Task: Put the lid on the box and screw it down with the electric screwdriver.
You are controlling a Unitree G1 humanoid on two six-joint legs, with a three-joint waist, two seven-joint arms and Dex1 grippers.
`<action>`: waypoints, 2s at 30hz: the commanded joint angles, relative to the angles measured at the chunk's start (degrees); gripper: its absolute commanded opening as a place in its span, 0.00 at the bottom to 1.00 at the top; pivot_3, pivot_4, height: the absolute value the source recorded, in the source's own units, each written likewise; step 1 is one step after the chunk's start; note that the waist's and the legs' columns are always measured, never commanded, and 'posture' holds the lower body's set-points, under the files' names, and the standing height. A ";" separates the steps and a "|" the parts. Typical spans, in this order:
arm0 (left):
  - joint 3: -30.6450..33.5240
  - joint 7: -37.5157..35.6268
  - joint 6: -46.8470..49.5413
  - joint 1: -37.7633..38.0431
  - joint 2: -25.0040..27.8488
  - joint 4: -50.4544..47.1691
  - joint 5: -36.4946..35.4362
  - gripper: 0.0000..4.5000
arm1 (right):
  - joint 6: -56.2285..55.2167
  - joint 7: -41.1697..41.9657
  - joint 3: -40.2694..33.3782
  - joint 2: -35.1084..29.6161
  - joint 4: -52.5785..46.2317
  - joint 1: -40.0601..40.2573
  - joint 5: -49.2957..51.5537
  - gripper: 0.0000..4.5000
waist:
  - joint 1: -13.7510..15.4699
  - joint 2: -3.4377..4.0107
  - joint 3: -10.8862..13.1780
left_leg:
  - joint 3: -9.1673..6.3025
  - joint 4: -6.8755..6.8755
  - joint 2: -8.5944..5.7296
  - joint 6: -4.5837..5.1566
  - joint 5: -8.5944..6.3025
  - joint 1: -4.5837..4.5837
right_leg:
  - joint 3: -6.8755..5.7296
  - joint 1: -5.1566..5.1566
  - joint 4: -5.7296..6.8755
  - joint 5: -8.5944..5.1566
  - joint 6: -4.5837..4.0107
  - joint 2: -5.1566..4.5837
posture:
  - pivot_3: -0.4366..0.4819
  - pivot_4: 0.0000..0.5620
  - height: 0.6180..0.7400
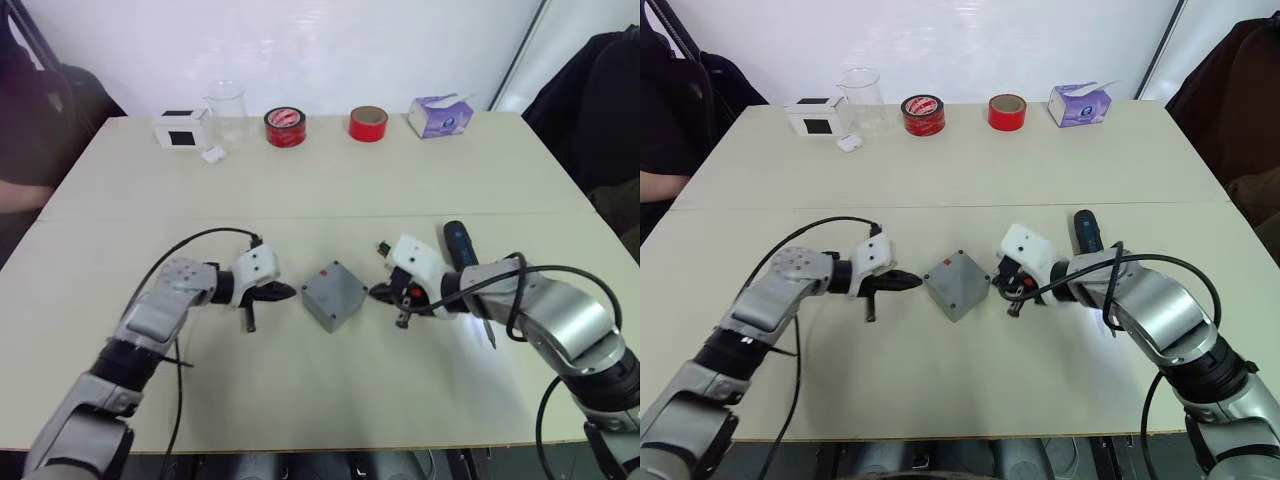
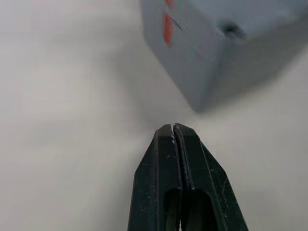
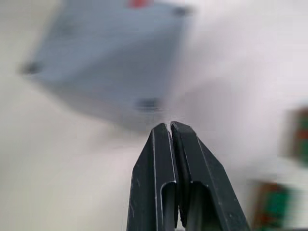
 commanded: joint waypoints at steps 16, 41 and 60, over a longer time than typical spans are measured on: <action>0.23 2.49 4.55 -1.45 -4.32 -7.05 -1.68 0.00 | -5.61 5.55 1.93 8.14 3.65 1.16 -1.99 0.01 | 0.13 -0.02 -0.01 | 0.00 0.02 -0.04 0.00 0.00 0.00 | -0.02 0.01 0.05 0.00 0.00 0.06 | 0.48 0.27 1.00; 7.88 1.22 5.73 -1.98 0.52 -10.02 -6.02 0.00 | -5.00 1.94 -10.17 7.60 3.65 1.61 -2.15 0.01 | 0.07 -0.02 -0.01 | 0.00 0.02 -0.03 -0.01 0.01 0.01 | -0.01 0.01 0.07 0.00 0.00 0.05 | 0.48 0.27 1.00; 10.45 6.21 15.30 -8.96 -2.39 -18.83 -15.55 0.00 | -12.72 -0.50 -13.93 14.60 29.79 -5.19 -4.82 0.62 | 0.00 -0.03 -0.01 | 0.04 0.07 -0.03 -0.12 0.07 0.03 | 0.05 0.02 0.13 0.01 0.01 0.11 | 0.48 0.27 1.00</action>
